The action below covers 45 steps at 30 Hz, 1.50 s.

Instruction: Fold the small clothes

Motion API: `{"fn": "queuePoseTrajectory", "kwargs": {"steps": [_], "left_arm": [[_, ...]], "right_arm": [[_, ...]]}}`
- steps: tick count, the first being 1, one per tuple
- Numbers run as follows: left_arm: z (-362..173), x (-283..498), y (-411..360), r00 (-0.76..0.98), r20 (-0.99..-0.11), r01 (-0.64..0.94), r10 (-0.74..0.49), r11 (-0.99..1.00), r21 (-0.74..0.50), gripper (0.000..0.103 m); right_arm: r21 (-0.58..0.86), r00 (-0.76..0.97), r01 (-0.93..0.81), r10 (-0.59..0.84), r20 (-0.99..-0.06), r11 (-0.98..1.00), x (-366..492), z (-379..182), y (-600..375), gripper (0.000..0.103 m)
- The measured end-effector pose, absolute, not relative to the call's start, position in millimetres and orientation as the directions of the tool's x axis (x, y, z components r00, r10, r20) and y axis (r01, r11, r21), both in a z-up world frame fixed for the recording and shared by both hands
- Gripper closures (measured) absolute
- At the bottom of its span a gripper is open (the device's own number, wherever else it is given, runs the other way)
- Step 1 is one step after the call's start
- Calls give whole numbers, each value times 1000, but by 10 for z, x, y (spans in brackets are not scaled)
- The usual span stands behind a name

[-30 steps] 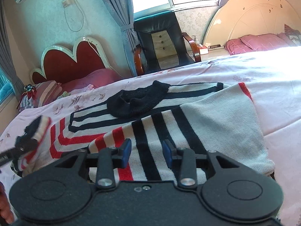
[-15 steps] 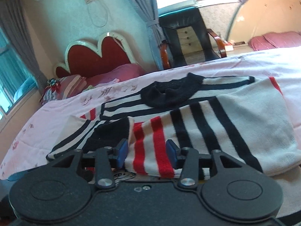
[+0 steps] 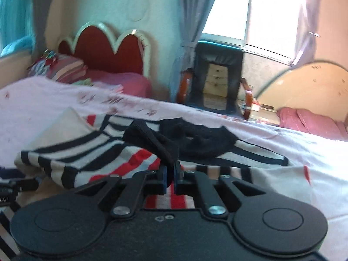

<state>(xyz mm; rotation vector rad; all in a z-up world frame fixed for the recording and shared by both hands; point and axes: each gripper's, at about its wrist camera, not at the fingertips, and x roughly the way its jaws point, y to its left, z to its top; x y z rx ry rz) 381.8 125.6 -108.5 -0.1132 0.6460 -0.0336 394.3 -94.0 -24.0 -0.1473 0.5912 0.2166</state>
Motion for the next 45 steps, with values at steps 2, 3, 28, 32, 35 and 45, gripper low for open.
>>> {"fn": "queuePoseTrajectory", "kwargs": {"steps": [2, 3, 28, 32, 35, 45], "left_arm": [[-1083, 3856, 1235, 797, -599, 5, -76, 993, -119, 58], [-1075, 3864, 1217, 799, -596, 11, -77, 993, -113, 58], [-1114, 4049, 1114, 779, -619, 35, -102, 992, -120, 73], [-1113, 4029, 1115, 779, -618, 59, -108, 993, -99, 73], [-1067, 3997, 1132, 774, -621, 94, -121, 993, -77, 65], [-691, 4104, 966, 827, -516, 198, -223, 975, -104, 47]], "right_arm": [[-10, 823, -130, 102, -559, 992, 3928, -231, -1292, 97], [27, 811, -96, 94, -578, 995, 3945, -284, -1441, 97], [266, 757, -24, 191, -625, 964, 3986, -557, -2153, 96], [282, 740, -8, 196, -643, 959, 3955, -702, -2182, 96], [261, 725, -2, 181, -664, 965, 3986, -713, -2155, 90], [198, 767, -84, 190, -613, 977, 4103, -387, -2146, 88]]}}
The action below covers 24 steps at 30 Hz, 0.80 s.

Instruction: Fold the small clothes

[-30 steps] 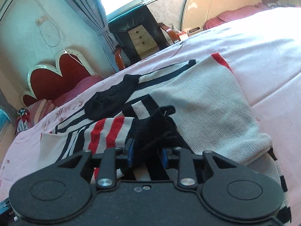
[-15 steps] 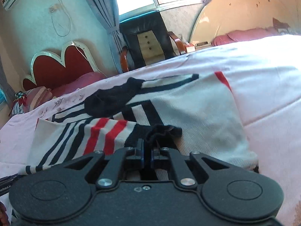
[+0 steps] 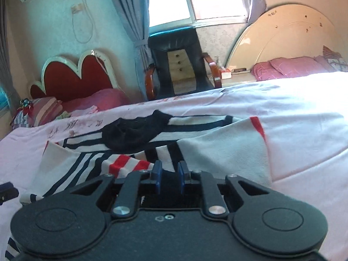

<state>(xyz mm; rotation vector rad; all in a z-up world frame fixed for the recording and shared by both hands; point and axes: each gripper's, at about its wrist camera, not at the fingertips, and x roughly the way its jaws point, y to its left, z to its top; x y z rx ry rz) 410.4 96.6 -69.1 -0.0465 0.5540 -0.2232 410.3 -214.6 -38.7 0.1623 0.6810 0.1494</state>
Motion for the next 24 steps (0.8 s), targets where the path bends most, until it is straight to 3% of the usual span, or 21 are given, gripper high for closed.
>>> {"fn": "queuePoseTrajectory", "kwargs": {"steps": [7, 9, 11, 13, 17, 22, 24], "left_arm": [[-965, 4663, 700, 745, -641, 108, -186, 981, -160, 47], [-1013, 4639, 699, 746, -637, 123, -195, 980, -155, 47], [-895, 4646, 718, 746, -633, 148, -206, 979, -144, 47], [-766, 4709, 757, 783, -591, 166, -194, 981, -102, 47], [-675, 5068, 870, 800, -577, 136, -162, 987, -89, 47], [-924, 5529, 947, 744, -652, 115, -145, 989, -89, 47], [-1035, 5540, 1012, 754, -635, 112, -169, 985, -129, 44]], "right_arm": [[168, 722, -200, 261, -641, 965, 4384, -583, -1710, 90], [120, 676, -205, 229, -701, 971, 4478, -733, -1635, 93], [103, 671, -222, 228, -705, 970, 4496, -740, -1628, 92], [105, 700, -234, 242, -672, 967, 4471, -612, -1630, 87], [145, 714, -256, 288, -639, 956, 4673, -480, -1580, 87], [145, 692, -269, 296, -659, 952, 5083, -595, -1413, 87], [148, 659, -255, 284, -696, 956, 5221, -743, -1390, 88]]}}
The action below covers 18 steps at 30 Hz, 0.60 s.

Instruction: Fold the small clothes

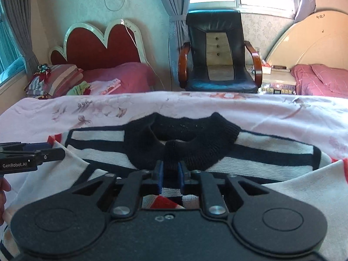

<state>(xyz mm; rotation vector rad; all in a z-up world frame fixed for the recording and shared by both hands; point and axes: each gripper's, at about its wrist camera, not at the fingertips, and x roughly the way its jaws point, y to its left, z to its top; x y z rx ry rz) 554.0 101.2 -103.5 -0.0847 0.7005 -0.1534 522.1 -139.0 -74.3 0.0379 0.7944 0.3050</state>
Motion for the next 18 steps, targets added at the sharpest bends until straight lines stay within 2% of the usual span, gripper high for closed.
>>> {"fn": "queuePoseTrajectory", "kwargs": {"steps": [4, 5, 11, 14, 18], "left_arm": [[-998, 5485, 946, 754, -641, 107, -147, 989, -101, 44], [-932, 5434, 891, 759, -638, 109, -131, 991, -73, 44], [-853, 5182, 513, 763, -611, 213, -212, 974, -73, 44], [-962, 5177, 461, 756, -625, 221, -194, 975, -36, 44], [-981, 5010, 705, 761, -626, 212, -167, 977, -3, 44]], "right_arm": [[133, 659, -260, 277, -699, 956, 5202, -830, -1390, 88], [134, 661, -253, 273, -699, 958, 5176, -796, -1397, 84], [209, 659, -346, 396, -639, 915, 4964, -602, -1248, 83], [241, 600, -376, 433, -672, 895, 4966, -705, -1108, 83], [154, 625, -398, 390, -676, 904, 4802, -729, -1185, 86]]}}
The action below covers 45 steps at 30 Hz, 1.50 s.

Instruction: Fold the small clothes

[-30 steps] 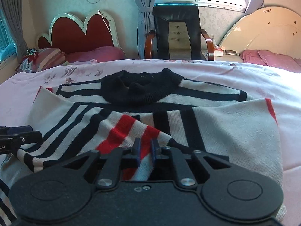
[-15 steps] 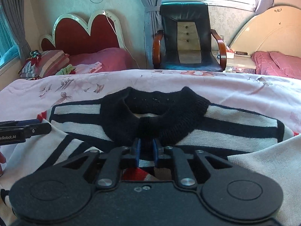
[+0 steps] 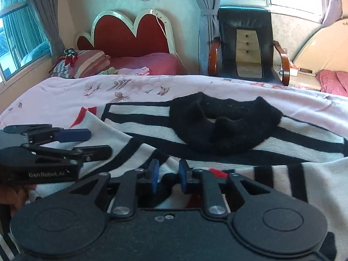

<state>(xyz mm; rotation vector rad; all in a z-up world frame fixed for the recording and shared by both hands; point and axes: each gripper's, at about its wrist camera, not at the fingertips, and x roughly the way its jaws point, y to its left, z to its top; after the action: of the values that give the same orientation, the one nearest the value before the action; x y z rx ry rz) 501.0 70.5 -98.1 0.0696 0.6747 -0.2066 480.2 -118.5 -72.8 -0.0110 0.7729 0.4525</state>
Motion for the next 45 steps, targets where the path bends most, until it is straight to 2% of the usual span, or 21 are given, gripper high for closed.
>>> {"fn": "queuePoseTrajectory", "kwargs": {"steps": [1, 3, 4, 5, 7, 9, 12, 16, 21, 22, 23, 25, 26, 30, 34, 37, 45], "left_arm": [[-1003, 4966, 776, 762, -630, 194, -148, 981, 5, 44], [-1033, 4878, 932, 769, -621, 178, -151, 984, -20, 44], [-1036, 4862, 959, 772, -617, 173, -151, 985, -25, 44], [-1034, 4862, 939, 774, -617, 168, -140, 986, -12, 44], [-956, 4841, 819, 779, -619, 139, -98, 990, 19, 44], [-803, 4695, 694, 803, -574, 175, -160, 984, -30, 44], [-709, 4469, 393, 807, -539, 248, -242, 967, -63, 44], [-857, 4359, -24, 758, -581, 317, -295, 946, -66, 43], [-970, 4227, 81, 760, -597, 283, -257, 958, -51, 40], [-976, 4208, 157, 764, -603, 258, -229, 965, -40, 31], [-998, 4178, 265, 767, -610, 229, -200, 973, -30, 28], [-1049, 4116, 452, 764, -613, 215, -203, 975, -55, 28], [-1056, 4089, 484, 765, -611, 218, -205, 974, -54, 28], [-1004, 4110, 394, 767, -619, 192, -170, 981, -32, 28], [-1029, 4126, 318, 763, -630, 179, -143, 984, -6, 28], [-1047, 4130, 305, 762, -634, 170, -134, 985, -4, 27], [-1053, 4100, 247, 762, -640, 150, -98, 988, 27, 26]], "right_arm": [[145, 642, -380, 373, -670, 913, 4749, -708, -1292, 86], [48, 691, -284, 239, -682, 958, 4636, -708, -1528, 87], [11, 712, -242, 185, -677, 970, 4582, -720, -1648, 82], [-5, 719, -197, 141, -680, 980, 4561, -757, -1766, 80], [55, 710, -190, 176, -682, 980, 4550, -771, -1900, 80], [72, 724, -175, 178, -666, 982, 4507, -656, -1901, 79], [123, 739, -245, 267, -619, 962, 4285, -487, -1804, 78], [140, 674, -338, 343, -654, 931, 4116, -579, -1501, 80], [55, 682, -333, 280, -676, 941, 3949, -688, -1493, 81], [39, 699, -286, 236, -675, 957, 3929, -677, -1605, 81], [32, 711, -230, 190, -677, 973, 3907, -668, -1777, 81], [64, 721, -128, 137, -680, 990, 3866, -674, -2143, 81], [85, 716, -107, 136, -684, 991, 3840, -700, -2290, 77], [107, 703, -117, 159, -693, 987, 3815, -670, -2420, 78], [148, 748, -132, 196, -634, 980, 3745, -522, -2390, 82], [93, 693, -143, 167, -701, 985, 3848, -663, -2299, 83], [87, 705, -167, 181, -686, 982, 3822, -760, -2323, 82]]}}
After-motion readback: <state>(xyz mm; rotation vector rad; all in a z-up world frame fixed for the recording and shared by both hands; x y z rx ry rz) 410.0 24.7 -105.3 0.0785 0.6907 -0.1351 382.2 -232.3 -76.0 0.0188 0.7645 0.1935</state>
